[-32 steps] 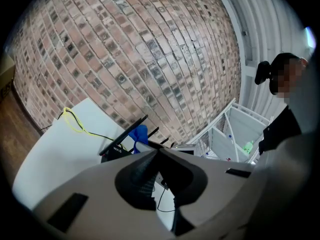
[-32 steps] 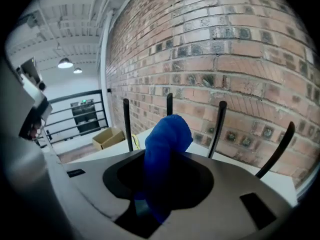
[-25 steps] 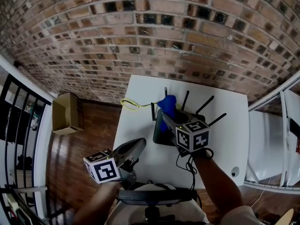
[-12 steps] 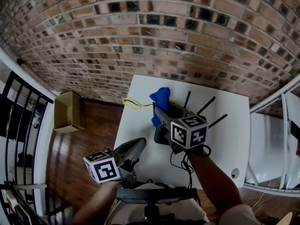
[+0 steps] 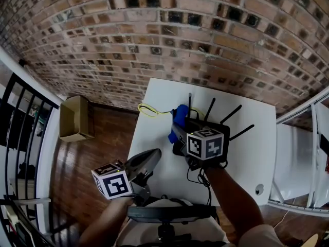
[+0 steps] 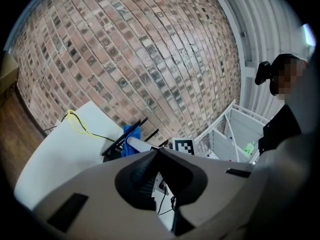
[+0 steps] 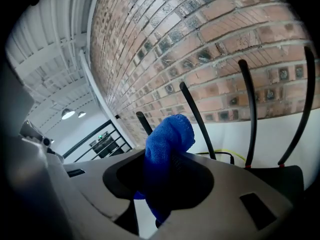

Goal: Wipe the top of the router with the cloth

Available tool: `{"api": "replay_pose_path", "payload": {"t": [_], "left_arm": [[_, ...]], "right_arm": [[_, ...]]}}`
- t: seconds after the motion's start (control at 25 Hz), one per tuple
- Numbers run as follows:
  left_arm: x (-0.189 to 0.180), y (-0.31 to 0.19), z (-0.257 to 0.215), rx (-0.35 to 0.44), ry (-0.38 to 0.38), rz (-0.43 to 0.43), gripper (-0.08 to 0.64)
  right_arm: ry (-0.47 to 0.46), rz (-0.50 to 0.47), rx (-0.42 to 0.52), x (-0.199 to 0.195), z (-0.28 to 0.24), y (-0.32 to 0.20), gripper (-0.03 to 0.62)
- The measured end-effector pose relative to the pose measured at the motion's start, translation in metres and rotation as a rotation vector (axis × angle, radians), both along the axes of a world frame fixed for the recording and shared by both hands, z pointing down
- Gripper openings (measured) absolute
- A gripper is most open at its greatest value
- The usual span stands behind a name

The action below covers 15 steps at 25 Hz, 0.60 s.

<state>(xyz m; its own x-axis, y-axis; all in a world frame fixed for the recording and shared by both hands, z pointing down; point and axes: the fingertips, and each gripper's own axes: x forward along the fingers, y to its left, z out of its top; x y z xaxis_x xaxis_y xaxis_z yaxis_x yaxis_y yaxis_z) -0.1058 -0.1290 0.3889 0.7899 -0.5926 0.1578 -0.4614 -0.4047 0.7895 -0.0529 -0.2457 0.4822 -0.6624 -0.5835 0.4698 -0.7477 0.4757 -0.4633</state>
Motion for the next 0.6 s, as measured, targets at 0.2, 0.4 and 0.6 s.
{"api": "replay_pose_path", "payload": {"t": [0.2,0.4,0.6], "left_arm": [[-0.006,0.001,0.000,0.004,0.015,0.009,0.008],[-0.010,0.001,0.003,-0.004,0.016,0.016,0.008],[-0.010,0.000,0.000,0.002,0.029,0.032,0.008]], "right_arm": [[0.051,0.010,-0.092,-0.003,0.034,0.005,0.149],[0.095,0.024,-0.167,-0.002,0.057,0.009,0.150],[0.140,0.027,-0.217,-0.003,0.075,0.014,0.152]]}}
